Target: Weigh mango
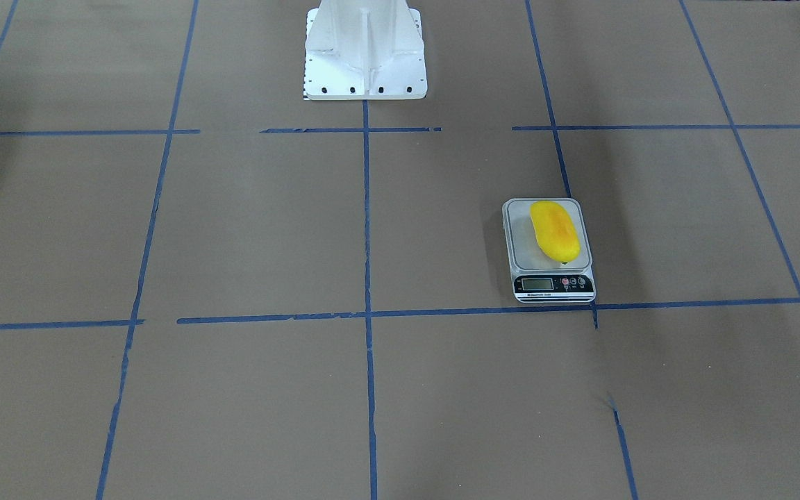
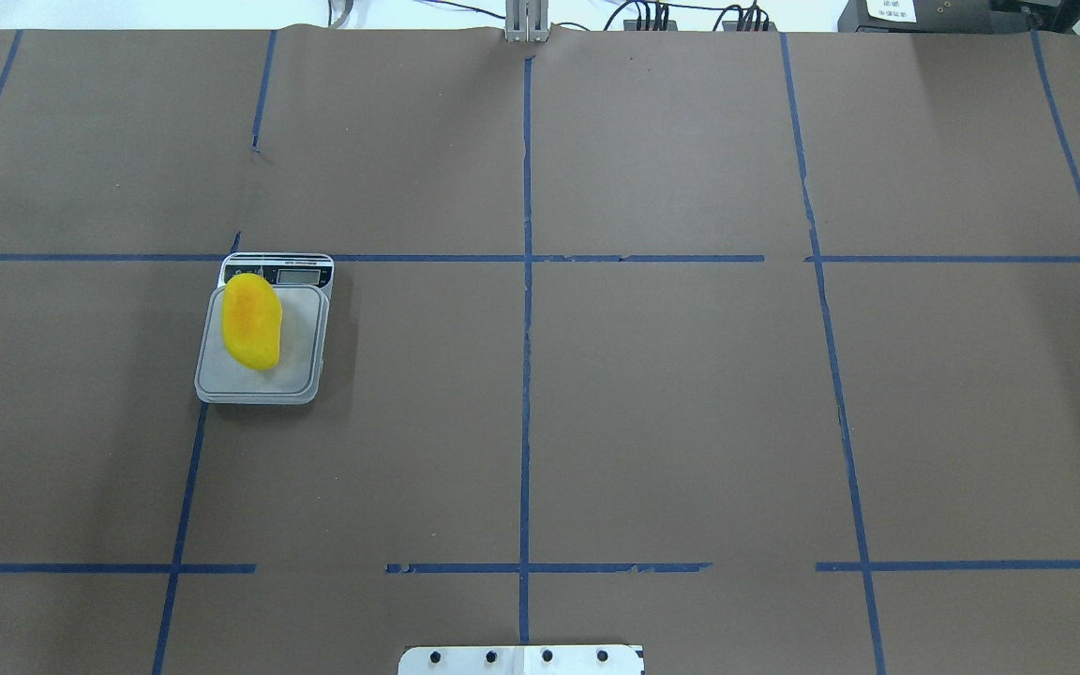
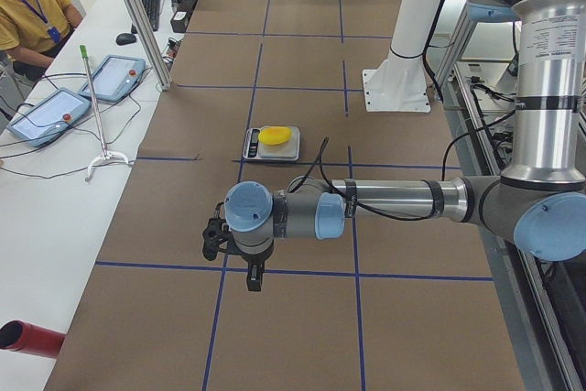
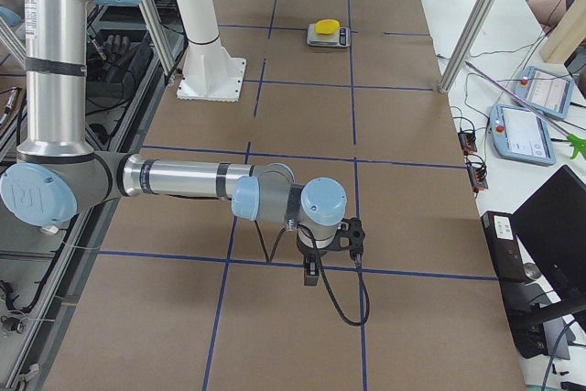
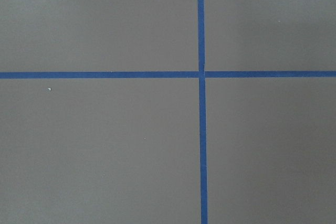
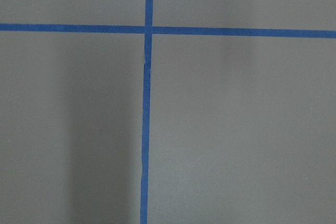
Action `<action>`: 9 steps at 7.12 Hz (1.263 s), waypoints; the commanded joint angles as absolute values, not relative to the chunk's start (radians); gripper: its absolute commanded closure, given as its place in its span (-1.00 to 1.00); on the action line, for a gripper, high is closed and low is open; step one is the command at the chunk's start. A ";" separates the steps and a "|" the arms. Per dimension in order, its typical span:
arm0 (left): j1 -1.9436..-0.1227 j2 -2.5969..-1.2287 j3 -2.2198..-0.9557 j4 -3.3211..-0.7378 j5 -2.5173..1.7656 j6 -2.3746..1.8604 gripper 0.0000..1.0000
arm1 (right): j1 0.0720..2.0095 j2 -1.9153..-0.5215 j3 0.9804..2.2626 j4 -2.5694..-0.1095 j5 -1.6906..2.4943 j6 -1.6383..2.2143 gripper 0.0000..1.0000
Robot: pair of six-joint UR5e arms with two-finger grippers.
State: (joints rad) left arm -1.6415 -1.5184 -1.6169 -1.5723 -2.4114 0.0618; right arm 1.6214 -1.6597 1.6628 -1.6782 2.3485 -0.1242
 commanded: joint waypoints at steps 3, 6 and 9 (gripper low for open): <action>-1.641 -1.506 -1.637 -1.575 -2.413 0.063 -1.00 | 1.621 -1.658 1.663 -1.678 2.349 -0.124 -1.00; -1.641 -1.506 -1.640 -1.607 -2.413 0.063 -1.00 | 1.621 -1.660 1.663 -1.678 2.349 -0.124 -1.00; -1.641 -1.496 -1.643 -1.670 -2.410 0.054 -1.00 | 1.621 -1.658 1.663 -1.678 2.349 -0.124 -1.00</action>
